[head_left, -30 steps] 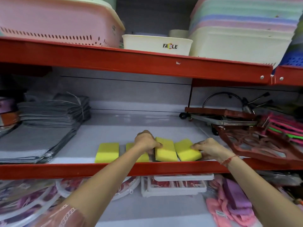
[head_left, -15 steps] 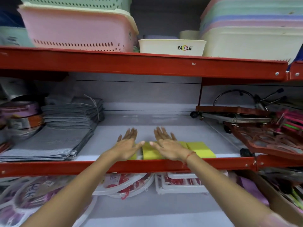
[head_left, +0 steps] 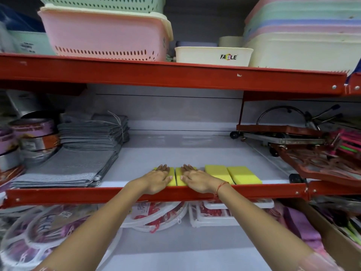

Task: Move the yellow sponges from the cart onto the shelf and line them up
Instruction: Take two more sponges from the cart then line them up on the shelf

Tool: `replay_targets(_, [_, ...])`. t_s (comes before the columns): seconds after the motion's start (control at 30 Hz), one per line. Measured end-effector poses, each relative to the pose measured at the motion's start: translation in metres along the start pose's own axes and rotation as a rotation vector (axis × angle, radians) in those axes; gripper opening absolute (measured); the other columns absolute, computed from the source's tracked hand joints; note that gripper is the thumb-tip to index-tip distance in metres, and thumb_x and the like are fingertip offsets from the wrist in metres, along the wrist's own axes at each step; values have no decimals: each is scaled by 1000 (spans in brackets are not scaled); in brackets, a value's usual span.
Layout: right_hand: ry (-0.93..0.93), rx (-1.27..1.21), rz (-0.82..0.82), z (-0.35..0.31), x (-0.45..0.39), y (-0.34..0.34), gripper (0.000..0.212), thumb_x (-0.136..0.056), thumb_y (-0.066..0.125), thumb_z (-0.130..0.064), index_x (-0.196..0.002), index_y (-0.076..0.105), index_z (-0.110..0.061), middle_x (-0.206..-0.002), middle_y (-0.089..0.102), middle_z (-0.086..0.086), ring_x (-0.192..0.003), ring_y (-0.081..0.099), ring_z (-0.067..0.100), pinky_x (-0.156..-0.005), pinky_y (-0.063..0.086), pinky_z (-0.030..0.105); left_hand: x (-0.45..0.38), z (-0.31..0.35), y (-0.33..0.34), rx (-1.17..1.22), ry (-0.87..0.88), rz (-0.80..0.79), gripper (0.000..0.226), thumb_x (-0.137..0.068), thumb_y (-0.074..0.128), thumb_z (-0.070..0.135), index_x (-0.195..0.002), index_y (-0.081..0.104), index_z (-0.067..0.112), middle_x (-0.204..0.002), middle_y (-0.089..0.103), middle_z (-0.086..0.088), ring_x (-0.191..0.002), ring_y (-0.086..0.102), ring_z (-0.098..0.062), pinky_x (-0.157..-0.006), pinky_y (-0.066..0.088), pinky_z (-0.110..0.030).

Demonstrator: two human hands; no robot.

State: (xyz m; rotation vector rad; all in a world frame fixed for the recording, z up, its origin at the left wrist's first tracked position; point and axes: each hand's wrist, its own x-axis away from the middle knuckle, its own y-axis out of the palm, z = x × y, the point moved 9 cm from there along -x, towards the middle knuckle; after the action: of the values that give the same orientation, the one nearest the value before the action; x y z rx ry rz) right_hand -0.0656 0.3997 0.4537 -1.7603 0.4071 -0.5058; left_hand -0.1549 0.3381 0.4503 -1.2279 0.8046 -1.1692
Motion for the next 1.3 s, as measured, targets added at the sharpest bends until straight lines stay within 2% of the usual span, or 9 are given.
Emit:
replay_targets(0.5, [-18, -25, 26, -3, 4, 3, 57, -102, 23, -34, -151, 16, -6, -161, 8, 11, -150, 4, 19, -123, 6, 33, 5, 3, 3, 3, 17, 48, 59, -101, 20, 38, -152, 11, 9, -163, 5, -8, -151, 1, -18, -124, 4, -35])
replay_targets(0.97, [-50, -29, 82, -1, 10, -6, 55, -102, 22, -33, -150, 19, -7, -161, 10, 9, -150, 5, 18, -121, 6, 33, 7, 3, 0, 15, 8, 35, 60, -102, 19, 38, -153, 6, 9, -163, -2, -8, -151, -6, -18, -123, -1, -36])
replay_targets(1.13, [78, -18, 196, 48, 24, -36, 54, -103, 20, -29, -150, 19, -3, -161, 10, 11, -150, 5, 20, -121, 8, 35, 6, 11, -5, 45, 39, 96, 60, -102, 18, 38, -153, 6, 9, -163, -2, -6, -150, -6, -16, -123, -1, -35])
replay_targets(1.3, [214, 21, 164, 89, 36, -34, 48, -102, 23, -22, -140, 35, 5, -152, 31, 22, -144, 24, 30, -116, 25, 37, -2, 33, 5, 51, 87, 83, 59, -102, 19, 38, -153, 8, 11, -163, 1, -4, -151, -4, -16, -123, 1, -36])
